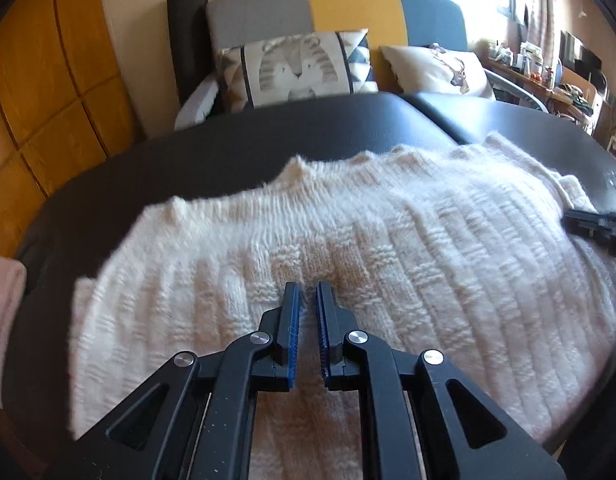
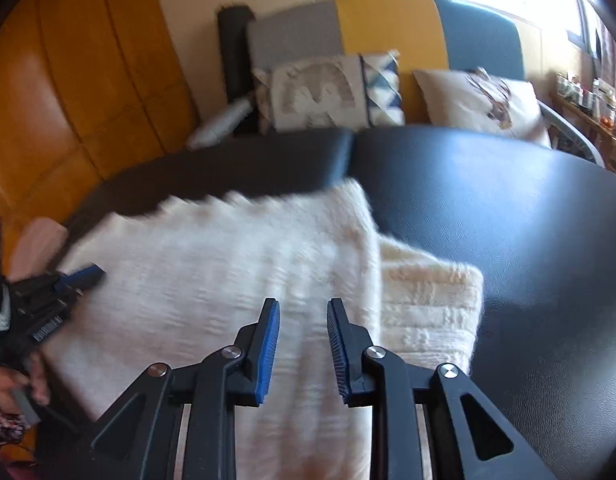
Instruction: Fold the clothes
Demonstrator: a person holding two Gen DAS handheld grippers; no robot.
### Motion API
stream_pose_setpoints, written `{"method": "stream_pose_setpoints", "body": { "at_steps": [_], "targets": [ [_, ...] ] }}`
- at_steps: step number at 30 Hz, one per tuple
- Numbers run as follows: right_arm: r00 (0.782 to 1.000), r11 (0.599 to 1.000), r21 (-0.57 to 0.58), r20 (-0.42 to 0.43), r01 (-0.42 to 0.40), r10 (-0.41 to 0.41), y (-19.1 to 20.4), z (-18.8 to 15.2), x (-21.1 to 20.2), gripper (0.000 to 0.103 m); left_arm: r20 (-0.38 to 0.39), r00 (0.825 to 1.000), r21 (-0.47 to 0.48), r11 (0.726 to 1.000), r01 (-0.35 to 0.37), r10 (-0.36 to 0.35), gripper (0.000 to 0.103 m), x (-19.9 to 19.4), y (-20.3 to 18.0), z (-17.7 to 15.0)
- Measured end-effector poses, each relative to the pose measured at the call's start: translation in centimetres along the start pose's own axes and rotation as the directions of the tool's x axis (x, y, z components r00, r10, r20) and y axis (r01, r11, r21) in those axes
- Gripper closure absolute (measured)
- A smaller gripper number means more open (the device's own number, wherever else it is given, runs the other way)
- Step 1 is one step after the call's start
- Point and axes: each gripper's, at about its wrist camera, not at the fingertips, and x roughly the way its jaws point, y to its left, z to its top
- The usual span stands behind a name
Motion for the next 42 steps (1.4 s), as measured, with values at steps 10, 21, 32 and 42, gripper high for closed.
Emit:
{"method": "stream_pose_setpoints", "body": {
  "at_steps": [10,21,32,42],
  "targets": [
    [0.983,0.957,0.248,0.139,-0.153,0.121,-6.0,-2.7,-4.5,0.074,0.076,0.997,0.031,0.999,-0.022,0.02,0.093,-0.2,-0.5,-1.9],
    [0.945,0.691,0.654,0.123,-0.308,0.304,-14.9,-6.7,-3.3,0.061,0.081,0.995,-0.049,0.997,0.061,-0.057,0.093,-0.4,0.9,-2.4],
    [0.892,0.698,0.598,0.065,-0.393,0.447,-12.1,-4.4,-0.8,0.049,0.099,0.992,-0.065,0.995,0.08,-0.074,0.093,-0.2,1.6,-2.7],
    [0.938,0.867,0.4,-0.05,-0.297,0.344,-7.6,-2.2,0.4,0.05,0.118,0.989,-0.086,0.991,0.1,-0.09,0.093,0.0,1.9,-3.0]
  ]
}}
